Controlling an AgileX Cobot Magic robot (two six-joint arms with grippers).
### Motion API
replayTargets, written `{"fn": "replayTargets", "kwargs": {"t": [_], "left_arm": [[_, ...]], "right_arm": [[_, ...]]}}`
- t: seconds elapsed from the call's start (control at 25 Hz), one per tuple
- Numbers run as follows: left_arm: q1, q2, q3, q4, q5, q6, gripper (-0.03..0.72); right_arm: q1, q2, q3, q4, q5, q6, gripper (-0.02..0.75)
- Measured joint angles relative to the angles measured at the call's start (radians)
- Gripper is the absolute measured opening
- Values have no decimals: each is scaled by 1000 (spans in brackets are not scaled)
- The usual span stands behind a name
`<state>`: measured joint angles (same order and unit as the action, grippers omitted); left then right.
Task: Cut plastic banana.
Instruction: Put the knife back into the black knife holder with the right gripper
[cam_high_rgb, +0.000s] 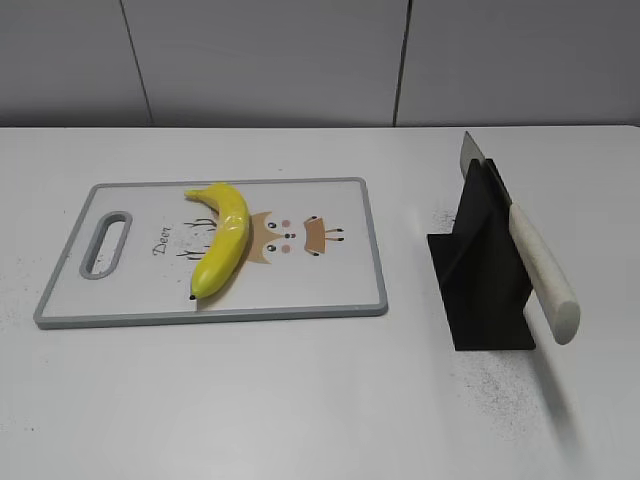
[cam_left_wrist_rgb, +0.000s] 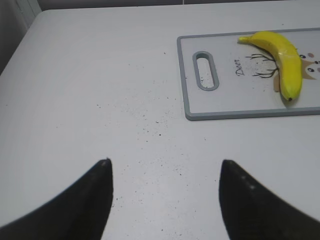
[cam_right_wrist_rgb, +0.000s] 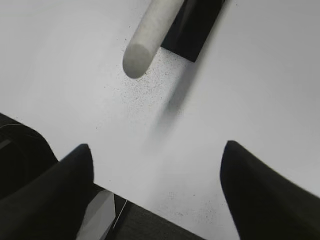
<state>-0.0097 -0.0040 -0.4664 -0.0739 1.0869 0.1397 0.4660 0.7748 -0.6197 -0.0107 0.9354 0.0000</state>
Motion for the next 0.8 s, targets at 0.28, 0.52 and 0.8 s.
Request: {"fn": "replayTargets", "kwargs": {"t": [0.28, 0.52, 0.8], "left_arm": [[0, 0, 0, 0, 0, 0, 617], [0, 0, 0, 1, 1, 0, 606], [0, 0, 0, 1, 1, 0, 597]], "right_arm": [[0, -287, 106, 0, 96, -36, 593], [0, -481, 109, 2, 99, -43, 582], [0, -712, 109, 3, 101, -45, 577]]}}
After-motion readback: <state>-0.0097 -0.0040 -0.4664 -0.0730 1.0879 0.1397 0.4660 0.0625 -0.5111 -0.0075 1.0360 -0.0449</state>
